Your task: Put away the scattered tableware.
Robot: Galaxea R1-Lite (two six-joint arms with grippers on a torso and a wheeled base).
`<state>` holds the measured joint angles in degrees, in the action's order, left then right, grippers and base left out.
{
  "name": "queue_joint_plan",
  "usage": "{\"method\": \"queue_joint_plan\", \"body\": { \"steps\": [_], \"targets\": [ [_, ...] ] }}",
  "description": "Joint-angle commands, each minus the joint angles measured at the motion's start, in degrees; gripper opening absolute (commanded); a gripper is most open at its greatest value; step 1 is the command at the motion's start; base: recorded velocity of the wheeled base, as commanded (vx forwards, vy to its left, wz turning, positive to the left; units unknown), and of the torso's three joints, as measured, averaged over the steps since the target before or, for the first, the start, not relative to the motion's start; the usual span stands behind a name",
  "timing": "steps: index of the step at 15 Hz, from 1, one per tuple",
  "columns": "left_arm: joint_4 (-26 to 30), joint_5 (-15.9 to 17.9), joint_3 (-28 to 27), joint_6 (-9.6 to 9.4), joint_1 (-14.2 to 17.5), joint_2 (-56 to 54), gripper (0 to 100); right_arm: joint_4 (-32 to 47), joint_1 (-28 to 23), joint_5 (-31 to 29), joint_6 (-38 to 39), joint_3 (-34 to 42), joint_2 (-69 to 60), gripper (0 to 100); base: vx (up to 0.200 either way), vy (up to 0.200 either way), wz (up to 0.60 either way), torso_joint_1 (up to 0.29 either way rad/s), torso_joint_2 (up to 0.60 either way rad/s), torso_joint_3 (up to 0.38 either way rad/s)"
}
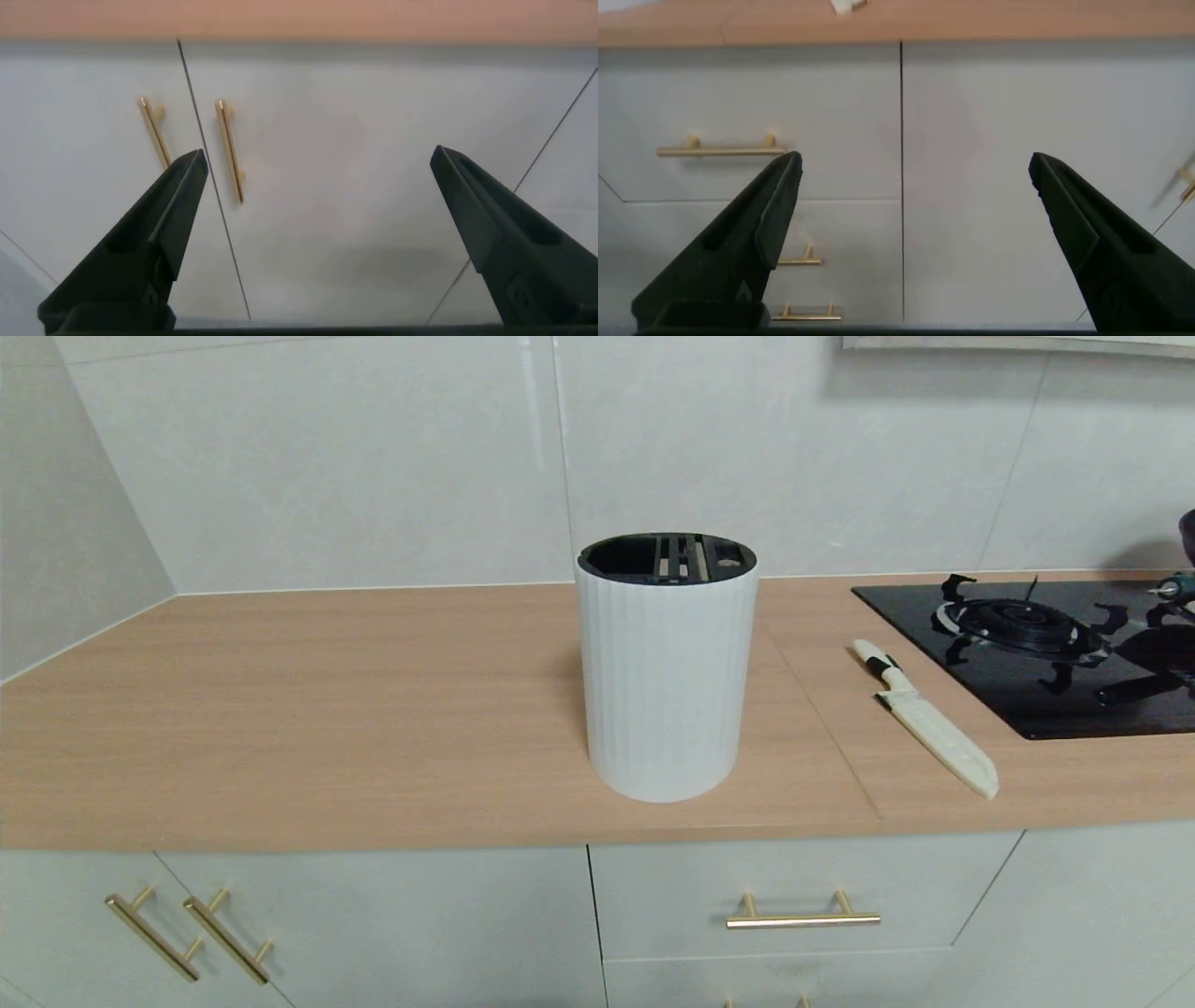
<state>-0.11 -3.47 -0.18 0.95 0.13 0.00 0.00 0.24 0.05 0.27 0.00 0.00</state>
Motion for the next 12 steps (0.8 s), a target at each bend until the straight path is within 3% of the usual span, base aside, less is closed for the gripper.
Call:
{"method": "queue_joint_plan", "body": {
  "steps": [1,12],
  "targets": [
    [0.02,-0.04,0.01,0.02,0.04,0.00,100,0.00,0.02,0.04,0.00,0.00,0.00,100,0.000,0.000,0.00,0.178,-0.49,-0.315],
    [-0.07,-0.04,0.01,0.02,0.04,0.00,100,0.00,0.02,-0.05,0.00,0.00,0.00,100,0.000,0.000,0.00,0.208,-0.51,-0.310]
  ]
}}
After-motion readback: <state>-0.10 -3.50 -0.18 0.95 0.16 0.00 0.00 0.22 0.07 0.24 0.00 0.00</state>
